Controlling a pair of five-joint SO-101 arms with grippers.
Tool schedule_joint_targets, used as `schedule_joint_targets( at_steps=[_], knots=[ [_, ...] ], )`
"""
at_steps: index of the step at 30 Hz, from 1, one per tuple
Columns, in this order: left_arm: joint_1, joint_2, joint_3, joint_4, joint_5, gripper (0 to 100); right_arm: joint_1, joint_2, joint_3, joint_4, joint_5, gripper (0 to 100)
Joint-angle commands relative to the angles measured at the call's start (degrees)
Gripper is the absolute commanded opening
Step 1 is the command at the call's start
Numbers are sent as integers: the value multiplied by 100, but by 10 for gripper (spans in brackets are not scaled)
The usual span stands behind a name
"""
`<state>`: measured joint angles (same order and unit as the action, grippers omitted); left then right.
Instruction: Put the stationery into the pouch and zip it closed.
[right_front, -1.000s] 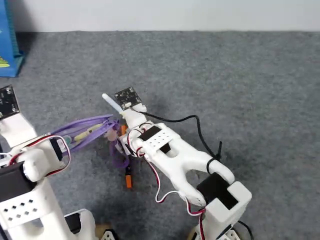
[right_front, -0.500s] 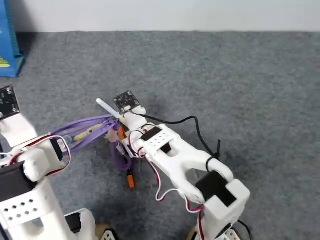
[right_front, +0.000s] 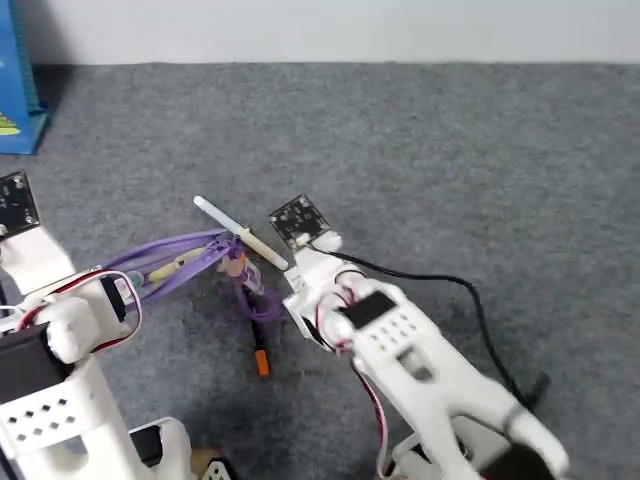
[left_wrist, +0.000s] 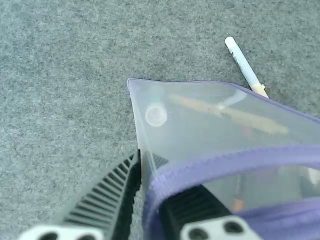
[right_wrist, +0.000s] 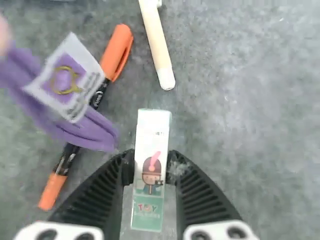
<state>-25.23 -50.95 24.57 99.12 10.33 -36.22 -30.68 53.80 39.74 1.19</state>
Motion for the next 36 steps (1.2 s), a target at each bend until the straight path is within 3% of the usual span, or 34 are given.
schedule_joint_targets(
  at_steps=[1,7,14,26,36],
  knots=[
    [-18,18,-154,44,53,11,22,-1481,-35,708,44,8],
    [-18,18,-154,44,53,11,-207,-3486,-53,1235,79,8],
    [-18,18,-154,44,53,11,-1042,-4655,-53,813,53,8],
    [0,18,-154,44,53,11,-2176,-4189,123,-1851,44,8],
    [-18,18,-154,44,53,11,-2202,-2149,141,-4259,35,8]
  ],
)
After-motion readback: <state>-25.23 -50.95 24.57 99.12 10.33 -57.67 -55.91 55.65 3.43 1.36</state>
